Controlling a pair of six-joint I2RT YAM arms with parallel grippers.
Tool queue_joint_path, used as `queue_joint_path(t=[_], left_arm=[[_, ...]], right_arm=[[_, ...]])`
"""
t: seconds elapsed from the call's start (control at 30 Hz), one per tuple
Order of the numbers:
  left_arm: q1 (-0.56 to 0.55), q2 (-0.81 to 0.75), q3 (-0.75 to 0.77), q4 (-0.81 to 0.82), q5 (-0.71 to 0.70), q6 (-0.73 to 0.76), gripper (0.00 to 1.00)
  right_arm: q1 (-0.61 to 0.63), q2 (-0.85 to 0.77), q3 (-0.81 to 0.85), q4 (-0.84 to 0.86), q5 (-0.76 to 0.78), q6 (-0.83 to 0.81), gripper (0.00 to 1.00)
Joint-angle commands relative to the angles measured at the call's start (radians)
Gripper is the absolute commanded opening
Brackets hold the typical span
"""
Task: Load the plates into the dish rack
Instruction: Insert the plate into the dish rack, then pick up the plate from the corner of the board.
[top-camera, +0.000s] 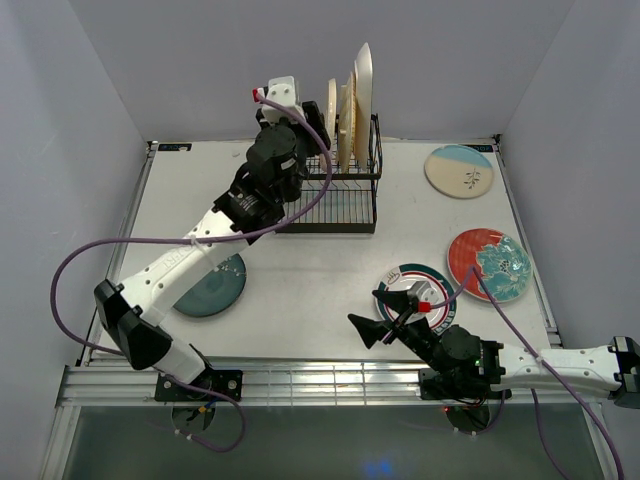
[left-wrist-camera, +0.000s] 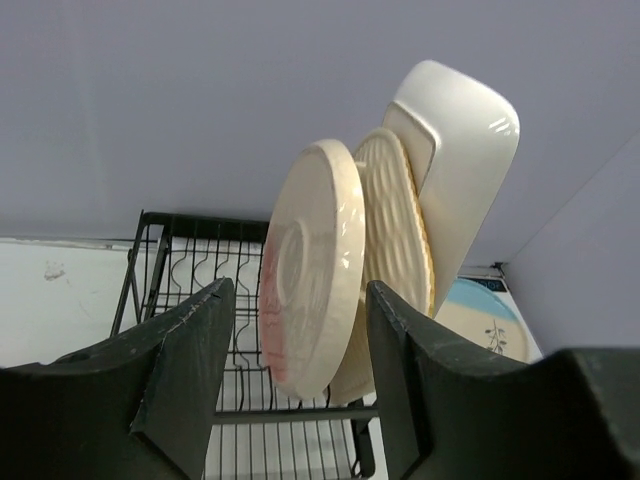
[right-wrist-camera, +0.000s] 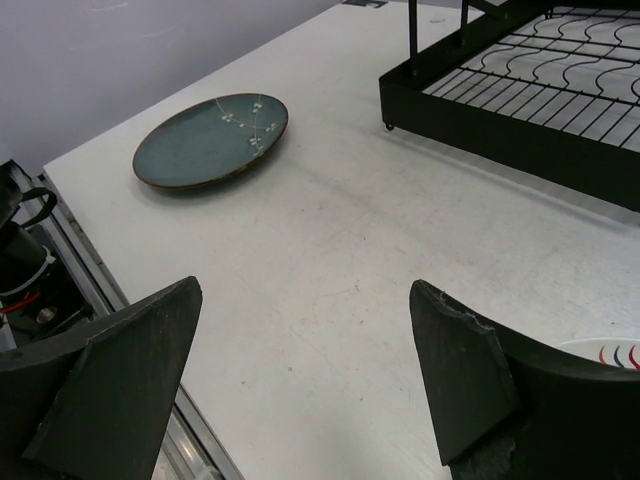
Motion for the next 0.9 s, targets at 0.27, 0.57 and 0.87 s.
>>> queue_joint_path(t=[0.27, 0.57, 0.87], left_arm=[[-0.002, -0.237, -0.346, 0.097, 0.105, 0.105, 0.69], [-0.002, -0.52, -0.696, 0.108, 0.301, 0.179, 0.79], [0.001, -0.701, -0.912, 0.105, 0.55, 0.131, 0.8]], right_arm=[[0.003, 0.155, 0.169, -0.332, 0.248, 0.24, 0.9], [0.005, 0.376, 0.329, -0.648, 0.324, 0.42, 0.9], [0.006, 0.708, 0.565, -0.952, 0.343, 0.583, 0.9]])
